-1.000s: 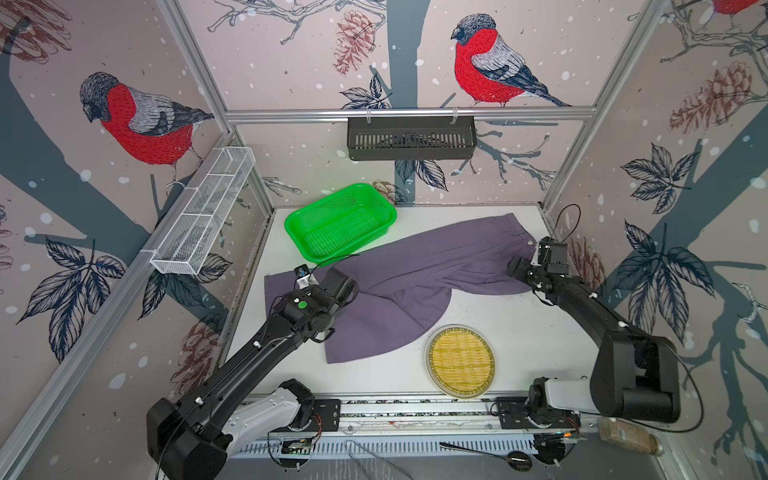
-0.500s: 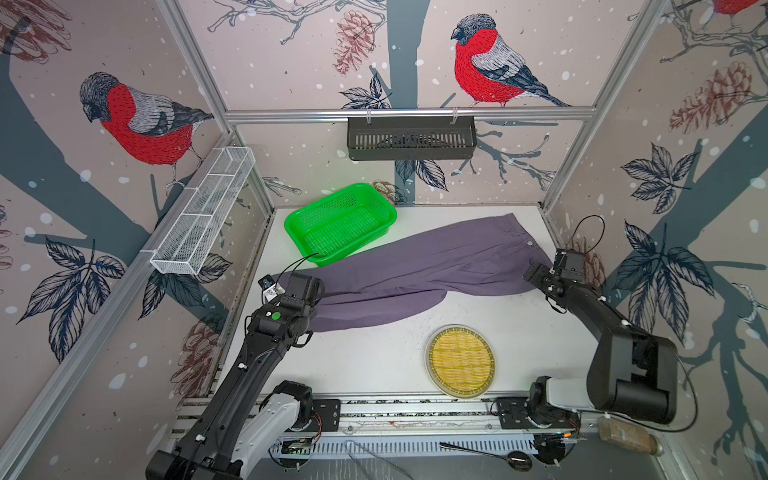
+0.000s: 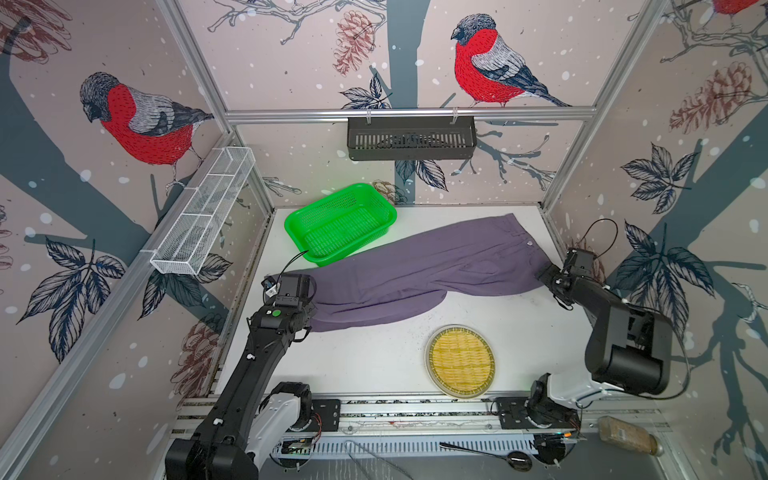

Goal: Fold and stack the trousers
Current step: 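Drag the crumpled leg toward the basket with left gripper while right holds waistband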

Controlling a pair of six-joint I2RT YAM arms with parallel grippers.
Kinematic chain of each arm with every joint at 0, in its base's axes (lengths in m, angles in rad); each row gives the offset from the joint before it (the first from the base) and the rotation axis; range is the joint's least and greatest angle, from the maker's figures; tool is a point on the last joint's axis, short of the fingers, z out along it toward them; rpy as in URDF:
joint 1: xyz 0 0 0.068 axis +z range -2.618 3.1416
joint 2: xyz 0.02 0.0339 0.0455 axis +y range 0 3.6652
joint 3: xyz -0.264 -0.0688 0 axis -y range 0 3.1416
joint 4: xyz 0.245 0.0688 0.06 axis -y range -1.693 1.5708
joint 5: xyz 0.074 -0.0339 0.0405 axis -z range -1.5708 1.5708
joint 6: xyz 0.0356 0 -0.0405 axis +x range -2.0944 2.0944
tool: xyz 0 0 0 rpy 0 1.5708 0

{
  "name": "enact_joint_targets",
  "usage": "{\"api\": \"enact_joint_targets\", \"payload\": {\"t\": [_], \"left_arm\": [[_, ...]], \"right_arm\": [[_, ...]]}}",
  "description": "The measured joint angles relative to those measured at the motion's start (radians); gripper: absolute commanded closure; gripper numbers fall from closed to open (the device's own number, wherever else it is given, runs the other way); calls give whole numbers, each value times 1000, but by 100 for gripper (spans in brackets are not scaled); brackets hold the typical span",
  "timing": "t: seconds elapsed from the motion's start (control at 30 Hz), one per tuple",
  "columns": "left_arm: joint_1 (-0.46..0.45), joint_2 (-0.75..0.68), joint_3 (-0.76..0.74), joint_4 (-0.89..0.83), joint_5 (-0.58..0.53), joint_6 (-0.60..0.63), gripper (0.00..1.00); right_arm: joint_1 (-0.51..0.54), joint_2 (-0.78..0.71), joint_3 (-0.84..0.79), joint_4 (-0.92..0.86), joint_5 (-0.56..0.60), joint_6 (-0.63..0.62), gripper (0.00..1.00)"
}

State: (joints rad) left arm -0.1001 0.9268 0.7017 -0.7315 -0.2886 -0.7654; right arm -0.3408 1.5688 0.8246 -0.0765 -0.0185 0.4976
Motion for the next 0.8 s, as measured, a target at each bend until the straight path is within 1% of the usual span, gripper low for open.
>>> {"api": "enact_joint_targets", "payload": {"t": [0.13,0.3,0.33,0.4,0.43,0.47,0.5,0.57,0.63,0.8], "left_arm": [[2,1,-1,15,-1,14,100],[7,-1,-13,16,0,14,100],[8,-2,-14,16,0,14,100],[10,-1,-15,17,1,14,100],[11,-2,-17,19,3,13,100],[11,-2,-19,22,3,13,100],[11,-3,-19,22,3,12,100],[11,-12,-19,21,-3,3,100],[12,-28,-15,10,-11,-15,100],[16,-55,28,-43,-60,-44,100]], "right_arm": [[-1,69,42,15,-15,0,22],[-3,135,55,27,-35,0,37],[-3,145,59,28,-36,2,37],[-3,161,66,34,-38,4,48],[-3,167,66,40,-39,4,57],[-3,172,66,46,-39,6,63],[-5,175,64,54,-41,9,68],[-11,181,60,70,-42,22,81],[-24,181,58,76,-55,23,91],[-46,115,69,57,-58,30,94]]}}
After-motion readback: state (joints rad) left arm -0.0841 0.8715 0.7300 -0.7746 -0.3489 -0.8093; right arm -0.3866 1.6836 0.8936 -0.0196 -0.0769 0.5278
